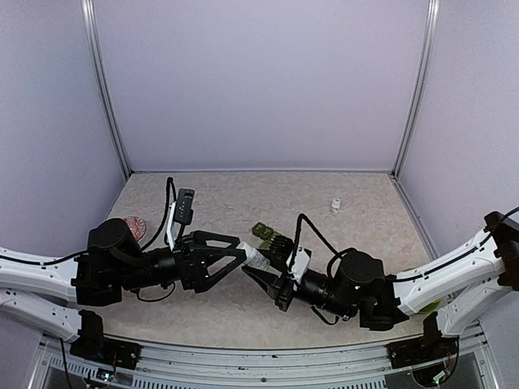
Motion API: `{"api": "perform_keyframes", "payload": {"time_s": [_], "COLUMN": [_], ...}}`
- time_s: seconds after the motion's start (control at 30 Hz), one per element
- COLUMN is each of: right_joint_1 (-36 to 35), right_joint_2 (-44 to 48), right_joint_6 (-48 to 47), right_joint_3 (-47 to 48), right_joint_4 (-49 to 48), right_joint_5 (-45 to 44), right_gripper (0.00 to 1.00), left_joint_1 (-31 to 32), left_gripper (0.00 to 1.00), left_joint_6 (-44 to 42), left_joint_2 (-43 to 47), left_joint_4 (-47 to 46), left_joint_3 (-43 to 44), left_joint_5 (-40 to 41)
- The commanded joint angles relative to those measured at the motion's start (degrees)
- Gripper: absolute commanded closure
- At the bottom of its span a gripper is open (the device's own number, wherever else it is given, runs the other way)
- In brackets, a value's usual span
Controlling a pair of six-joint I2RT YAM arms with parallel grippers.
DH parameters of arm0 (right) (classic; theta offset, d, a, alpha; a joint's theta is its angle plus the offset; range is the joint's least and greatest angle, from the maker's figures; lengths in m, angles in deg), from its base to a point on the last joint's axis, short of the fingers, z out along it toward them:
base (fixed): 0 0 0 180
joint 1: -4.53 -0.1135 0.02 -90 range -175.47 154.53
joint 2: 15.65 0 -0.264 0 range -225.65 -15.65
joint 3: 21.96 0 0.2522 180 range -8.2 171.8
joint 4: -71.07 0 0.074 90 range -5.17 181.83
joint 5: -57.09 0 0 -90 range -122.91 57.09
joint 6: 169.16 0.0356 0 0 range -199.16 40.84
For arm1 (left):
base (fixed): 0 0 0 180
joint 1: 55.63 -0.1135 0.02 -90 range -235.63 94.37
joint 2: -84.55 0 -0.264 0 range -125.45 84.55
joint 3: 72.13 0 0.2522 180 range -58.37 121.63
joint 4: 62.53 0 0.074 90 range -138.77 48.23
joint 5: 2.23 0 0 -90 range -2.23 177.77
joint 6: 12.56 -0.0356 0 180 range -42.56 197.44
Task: Sort the pills into containers
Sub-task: Screw the lid of the pill bottle onto the pill bottle.
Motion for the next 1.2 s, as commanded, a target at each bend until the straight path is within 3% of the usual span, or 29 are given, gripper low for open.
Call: {"api": "perform_keyframes", "payload": {"time_s": [0.0, 0.33, 1.17], "right_joint_1": [0.97, 1.54, 1.54], "right_joint_2": [2.92, 2.76, -10.58], "right_joint_6": [-0.25, -0.73, 2.87], "right_joint_3": [-1.75, -0.96, 7.81], "right_joint_4": [0.08, 1.25, 5.53], "right_joint_5": [-2.94, -2.54, 6.51], "right_gripper": [0.92, 0.92, 0.93], "left_joint_1": [0.52, 0.53, 0.50], "left_gripper": [0.01, 0.01, 0.02], "left_joint_6": [-0.81, -1.11, -2.50], "left_joint_2": [-0.32, -1.53, -1.54], "left_joint_4": [1.23, 1.37, 0.99], "left_joint_3": [-0.32, 0.35, 1.63], "left_joint_5": [-0.21, -0.44, -1.87]}}
